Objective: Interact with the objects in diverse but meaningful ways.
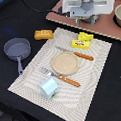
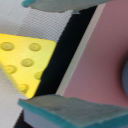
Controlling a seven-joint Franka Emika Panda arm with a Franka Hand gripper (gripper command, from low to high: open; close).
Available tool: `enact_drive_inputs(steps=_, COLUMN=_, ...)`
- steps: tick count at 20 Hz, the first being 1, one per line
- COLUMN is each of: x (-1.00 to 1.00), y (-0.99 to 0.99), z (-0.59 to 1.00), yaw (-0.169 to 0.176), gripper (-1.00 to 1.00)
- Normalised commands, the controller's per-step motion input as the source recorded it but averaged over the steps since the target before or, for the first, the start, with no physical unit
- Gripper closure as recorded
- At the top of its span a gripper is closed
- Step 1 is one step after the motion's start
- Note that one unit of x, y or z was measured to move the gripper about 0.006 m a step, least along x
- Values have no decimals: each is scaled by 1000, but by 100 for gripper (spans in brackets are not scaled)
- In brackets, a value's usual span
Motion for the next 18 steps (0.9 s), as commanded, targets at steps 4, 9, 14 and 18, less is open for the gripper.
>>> enact_drive_inputs(steps=4, x=395, y=-1, z=96, yaw=-4, gripper=100)
enact_drive_inputs(steps=9, x=475, y=155, z=60, yaw=-25, gripper=100)
enact_drive_inputs(steps=14, x=461, y=93, z=14, yaw=-58, gripper=-100)
enact_drive_inputs(steps=18, x=414, y=0, z=56, yaw=-67, gripper=-100)
